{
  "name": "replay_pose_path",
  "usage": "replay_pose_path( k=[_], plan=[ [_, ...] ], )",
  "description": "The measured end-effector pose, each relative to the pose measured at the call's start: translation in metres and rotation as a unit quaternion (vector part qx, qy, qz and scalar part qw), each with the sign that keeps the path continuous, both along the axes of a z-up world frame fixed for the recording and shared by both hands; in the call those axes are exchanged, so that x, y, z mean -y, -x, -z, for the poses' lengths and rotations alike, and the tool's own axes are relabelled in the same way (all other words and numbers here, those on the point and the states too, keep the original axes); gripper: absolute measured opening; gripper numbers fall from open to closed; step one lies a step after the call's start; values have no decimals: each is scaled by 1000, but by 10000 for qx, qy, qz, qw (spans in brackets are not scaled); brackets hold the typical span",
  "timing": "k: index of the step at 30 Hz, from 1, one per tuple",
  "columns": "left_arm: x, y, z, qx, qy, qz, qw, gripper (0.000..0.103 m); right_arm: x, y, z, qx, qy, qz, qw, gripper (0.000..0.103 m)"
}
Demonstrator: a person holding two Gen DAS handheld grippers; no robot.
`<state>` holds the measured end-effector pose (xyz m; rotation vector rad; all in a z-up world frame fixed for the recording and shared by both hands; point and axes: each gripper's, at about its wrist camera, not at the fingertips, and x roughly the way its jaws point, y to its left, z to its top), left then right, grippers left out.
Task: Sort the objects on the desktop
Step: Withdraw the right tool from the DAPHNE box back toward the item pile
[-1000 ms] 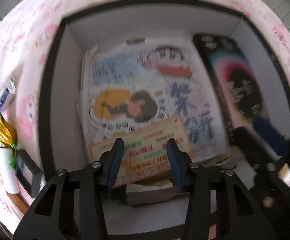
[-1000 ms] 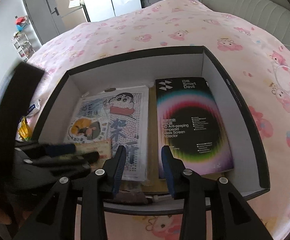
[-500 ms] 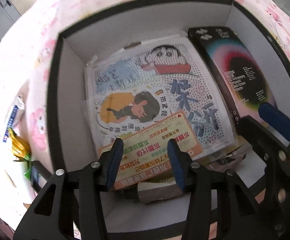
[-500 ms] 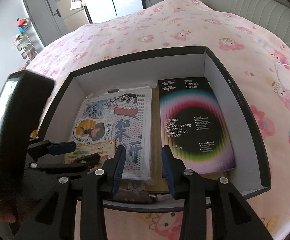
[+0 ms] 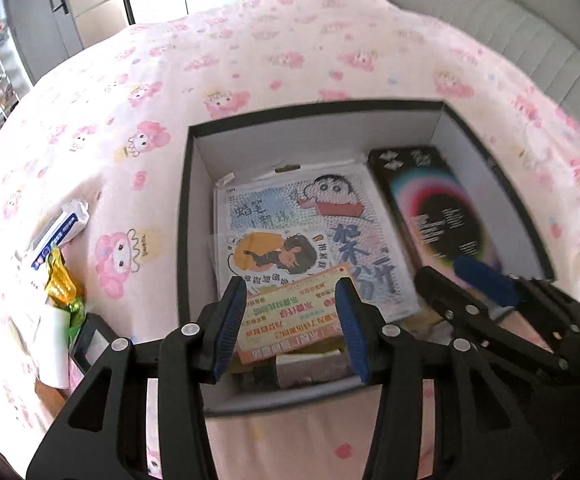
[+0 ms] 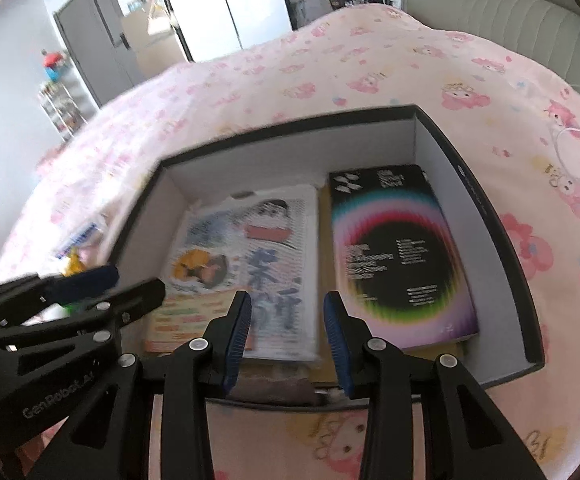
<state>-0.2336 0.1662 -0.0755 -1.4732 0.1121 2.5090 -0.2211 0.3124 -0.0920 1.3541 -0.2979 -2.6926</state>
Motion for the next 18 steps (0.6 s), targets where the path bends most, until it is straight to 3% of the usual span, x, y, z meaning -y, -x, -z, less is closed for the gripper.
replay_pose_path(
  k=[8,18],
  plan=[
    [23,-41,-44,-430,-280,-95,9986,47,22,-37,-46,-420,215,-206,9987,34],
    [62,-110,-86,-962,-37,-229,9951,47,61,-92,-77,-568,300,-476,9968,34]
  ],
)
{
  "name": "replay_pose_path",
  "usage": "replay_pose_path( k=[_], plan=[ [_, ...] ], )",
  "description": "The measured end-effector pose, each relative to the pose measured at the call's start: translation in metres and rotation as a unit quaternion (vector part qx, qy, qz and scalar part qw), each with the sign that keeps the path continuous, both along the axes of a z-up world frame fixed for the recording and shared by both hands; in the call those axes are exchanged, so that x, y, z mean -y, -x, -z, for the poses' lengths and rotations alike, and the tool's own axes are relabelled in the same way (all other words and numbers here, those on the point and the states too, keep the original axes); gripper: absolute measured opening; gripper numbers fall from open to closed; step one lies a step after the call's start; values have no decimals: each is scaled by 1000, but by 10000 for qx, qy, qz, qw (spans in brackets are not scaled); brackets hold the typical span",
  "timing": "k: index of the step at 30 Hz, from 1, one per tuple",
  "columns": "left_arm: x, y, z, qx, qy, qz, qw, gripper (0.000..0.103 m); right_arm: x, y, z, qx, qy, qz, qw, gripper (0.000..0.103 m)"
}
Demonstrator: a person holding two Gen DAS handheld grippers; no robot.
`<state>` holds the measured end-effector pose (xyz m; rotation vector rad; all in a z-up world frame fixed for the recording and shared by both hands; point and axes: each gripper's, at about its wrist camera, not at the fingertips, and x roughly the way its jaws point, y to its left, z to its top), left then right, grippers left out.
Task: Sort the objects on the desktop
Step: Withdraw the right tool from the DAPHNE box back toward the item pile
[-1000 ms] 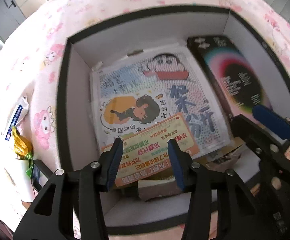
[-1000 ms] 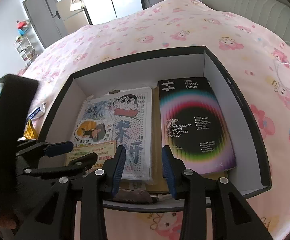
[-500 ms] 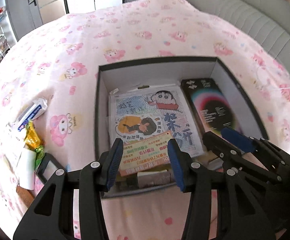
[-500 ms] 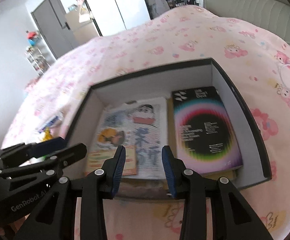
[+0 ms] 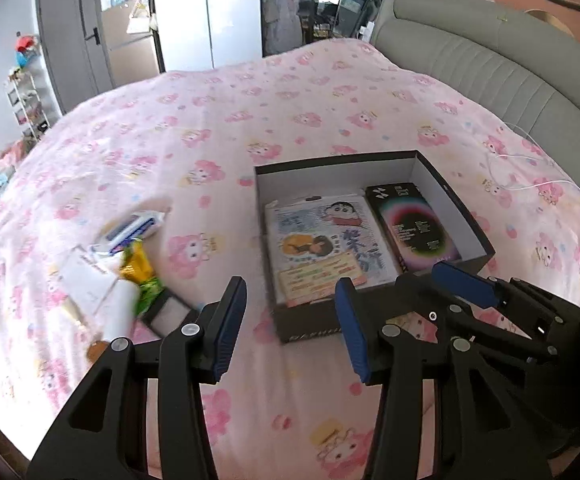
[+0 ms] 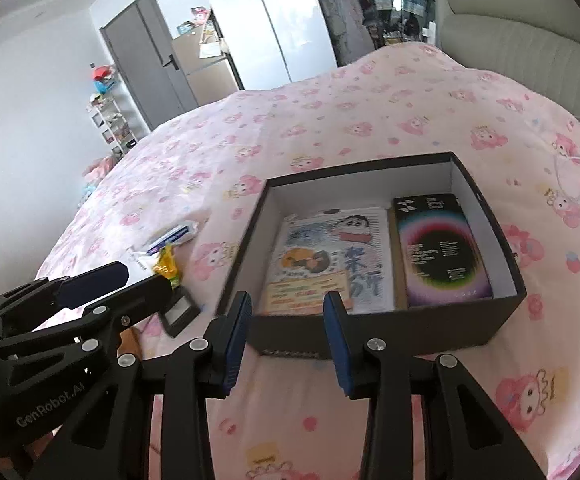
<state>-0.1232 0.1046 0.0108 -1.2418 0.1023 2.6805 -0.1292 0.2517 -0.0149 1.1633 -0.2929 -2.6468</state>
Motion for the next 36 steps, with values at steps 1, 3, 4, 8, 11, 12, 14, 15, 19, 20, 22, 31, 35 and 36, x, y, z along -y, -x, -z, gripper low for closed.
replay_pose_path(
  k=[1,3,4,8,11,12,14,15,19,20,22,31,35,36],
  plan=[
    [5,-6,-2,-25,-2,-32,10000,47,3,-3,-1,-13,-5,-30,10000,34],
    [16,-17,-7,-70,-9,-107,9999,47,15,-12,-6,-60,-32,-136,9999,34],
    [22,-23,-8,-94,-16,-160,9998,47,21,-15,-6,-75,-47,-191,9998,34],
    [47,-41,-7,-111,-88,-385,9992,47,44,-24,-5,-70,-106,-447,9989,34],
    [70,-51,0,-37,-264,-559,9981,47,63,-27,0,-11,-108,-690,9976,34],
    [77,-55,2,-25,-324,-605,9976,47,68,-28,2,9,-89,-768,9970,34],
    [90,-62,5,-30,-416,-683,9968,47,80,-31,4,36,-56,-951,9954,34],
    [97,-65,6,-36,-458,-726,9963,47,87,-32,5,32,-55,-1056,9944,34],
    [126,-77,17,43,-634,-959,9934,47,115,-35,13,69,-136,-1373,9904,34],
    [132,-78,20,64,-649,-1015,9927,47,123,-35,16,98,-158,-1443,9894,34],
    [144,-81,27,107,-686,-1128,9912,47,135,-36,22,169,-185,-1565,9874,34],
    [188,-86,77,525,-1079,-1694,9782,45,178,-33,64,708,-362,-1872,9791,33],
    [203,-82,92,634,-1239,-1848,9729,45,191,-29,76,892,-366,-2000,9750,33],
    [206,-81,95,649,-1259,-1879,9719,45,193,-28,78,902,-387,-2014,9746,33]
  ],
)
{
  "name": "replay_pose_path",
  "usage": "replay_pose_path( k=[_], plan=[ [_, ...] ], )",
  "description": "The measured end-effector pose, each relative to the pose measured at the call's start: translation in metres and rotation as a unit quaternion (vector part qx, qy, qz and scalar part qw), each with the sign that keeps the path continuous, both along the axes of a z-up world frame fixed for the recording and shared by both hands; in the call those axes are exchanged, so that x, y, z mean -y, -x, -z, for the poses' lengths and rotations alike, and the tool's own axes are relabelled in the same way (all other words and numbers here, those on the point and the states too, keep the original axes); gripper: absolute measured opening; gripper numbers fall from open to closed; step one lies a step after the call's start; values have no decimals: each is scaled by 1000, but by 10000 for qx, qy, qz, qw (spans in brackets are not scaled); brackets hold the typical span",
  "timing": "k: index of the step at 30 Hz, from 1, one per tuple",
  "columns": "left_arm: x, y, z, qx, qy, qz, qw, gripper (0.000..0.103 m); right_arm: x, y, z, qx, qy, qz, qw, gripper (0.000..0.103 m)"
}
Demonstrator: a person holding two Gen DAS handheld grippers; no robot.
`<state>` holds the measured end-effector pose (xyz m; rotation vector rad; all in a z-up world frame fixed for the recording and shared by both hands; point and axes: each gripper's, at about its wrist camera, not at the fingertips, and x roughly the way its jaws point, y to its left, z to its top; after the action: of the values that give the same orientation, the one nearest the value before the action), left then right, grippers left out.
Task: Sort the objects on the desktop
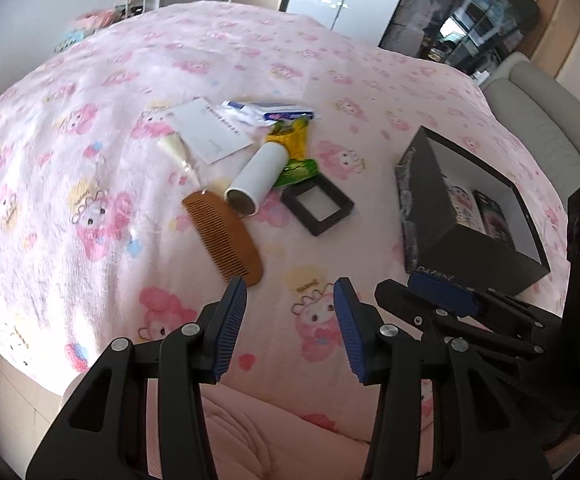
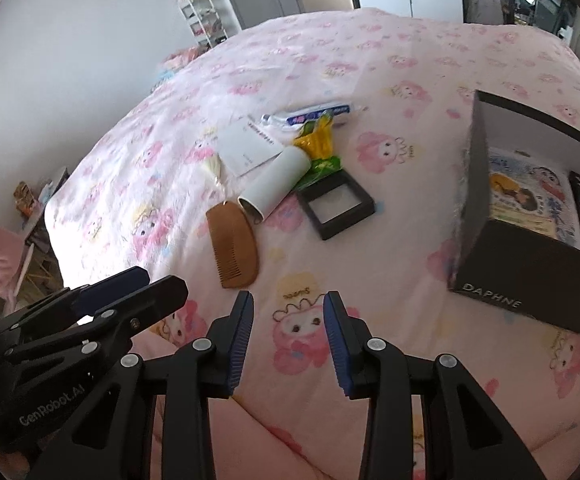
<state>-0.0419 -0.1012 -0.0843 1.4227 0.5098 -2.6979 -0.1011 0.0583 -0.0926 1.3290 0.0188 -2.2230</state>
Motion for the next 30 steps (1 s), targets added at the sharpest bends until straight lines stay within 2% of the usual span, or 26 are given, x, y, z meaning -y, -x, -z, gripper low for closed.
replay_pose_path(
  k=[5,10,14,16,17,23,27,30],
  plan=[
    [15,5,16,93,-158,-195,9996,45,14,9,13,171,-62,-122,9998,33],
    [51,25,42,313,-549,-974,9932,45,32,17,26,330,-159,-211,9991,34],
    [67,47,54,430,-622,-1113,9909,45,49,21,36,370,-238,-329,9985,34],
    [73,53,65,504,-851,-1302,9865,36,57,25,44,466,-287,-392,9977,34],
    [74,53,69,505,-913,-1375,9850,36,59,26,47,510,-325,-396,9974,34],
    [71,61,83,570,-1070,-1244,9848,36,74,34,67,711,-369,-490,9956,34],
    [70,77,102,955,-1260,-1196,9802,36,83,40,76,852,-271,-549,9945,34],
    [66,88,115,1268,-1213,-1163,9776,36,88,46,84,930,-206,-549,9939,34]
  ],
)
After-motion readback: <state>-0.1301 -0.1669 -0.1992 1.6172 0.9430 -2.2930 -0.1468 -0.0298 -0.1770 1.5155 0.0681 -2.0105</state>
